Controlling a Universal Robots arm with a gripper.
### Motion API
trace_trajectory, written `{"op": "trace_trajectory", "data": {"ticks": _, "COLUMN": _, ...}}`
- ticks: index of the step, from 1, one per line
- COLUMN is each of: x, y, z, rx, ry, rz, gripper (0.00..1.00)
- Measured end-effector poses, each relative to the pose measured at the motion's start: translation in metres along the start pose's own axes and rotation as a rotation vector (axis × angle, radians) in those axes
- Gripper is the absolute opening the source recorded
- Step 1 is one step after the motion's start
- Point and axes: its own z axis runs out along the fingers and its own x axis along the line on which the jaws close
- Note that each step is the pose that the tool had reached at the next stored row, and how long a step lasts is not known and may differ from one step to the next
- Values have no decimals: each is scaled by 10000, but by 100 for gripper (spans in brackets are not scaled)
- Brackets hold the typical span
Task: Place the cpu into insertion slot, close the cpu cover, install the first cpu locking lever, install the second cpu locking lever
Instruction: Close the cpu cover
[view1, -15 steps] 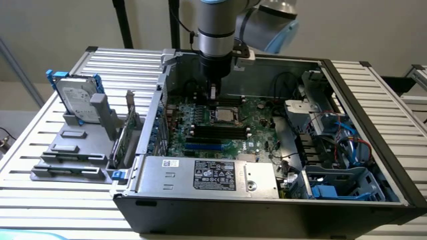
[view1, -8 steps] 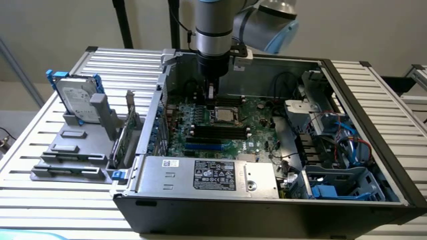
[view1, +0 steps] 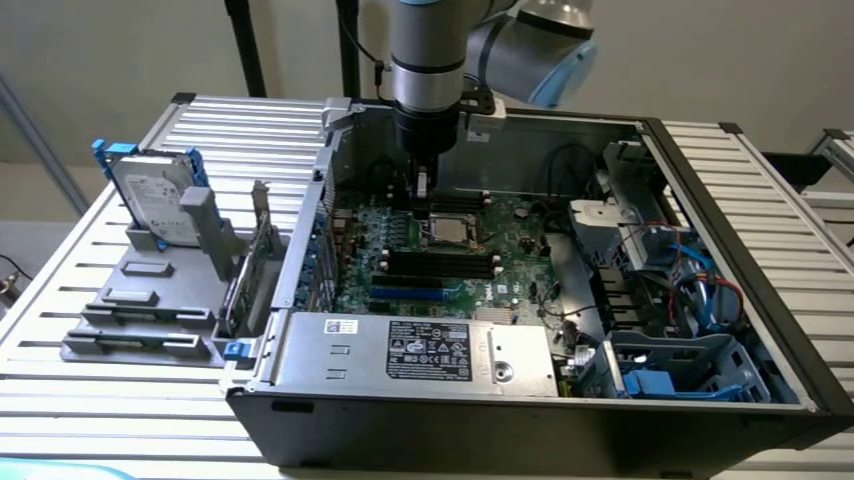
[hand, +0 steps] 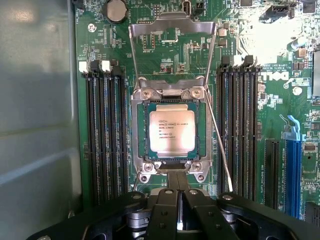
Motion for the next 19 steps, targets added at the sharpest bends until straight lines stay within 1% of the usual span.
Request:
{"op": "trace_trajectory", "data": {"ticks": 4, "x": 0, "y": 1, "z": 0, "rx": 0, "ry": 0, "rz": 1, "gripper": 11}}
{"op": "trace_trajectory", "data": {"ticks": 6, "x": 1, "y": 32, "z": -1, "rx": 13, "ry": 1, "rz": 1, "gripper": 11}}
{"op": "trace_trajectory", "data": {"ticks": 8, "x": 0, "y": 88, "z": -21, "rx": 71, "ry": -5, "rz": -1, "gripper": 11}}
{"op": "trace_trajectory", "data": {"ticks": 10, "x": -6, "y": 138, "z": -59, "rx": 143, "ry": -7, "rz": 1, "gripper": 11}}
{"op": "trace_trajectory", "data": {"ticks": 14, "x": -27, "y": 235, "z": -182, "rx": 336, "ry": -17, "rz": 1, "gripper": 11}}
{"op": "trace_trajectory", "data": {"ticks": 16, "x": -37, "y": 300, "z": -236, "rx": 429, "ry": -22, "rz": 1, "gripper": 11}}
{"op": "trace_trajectory", "data": {"ticks": 19, "x": -51, "y": 423, "z": -299, "rx": 520, "ry": -26, "rz": 1, "gripper": 11}}
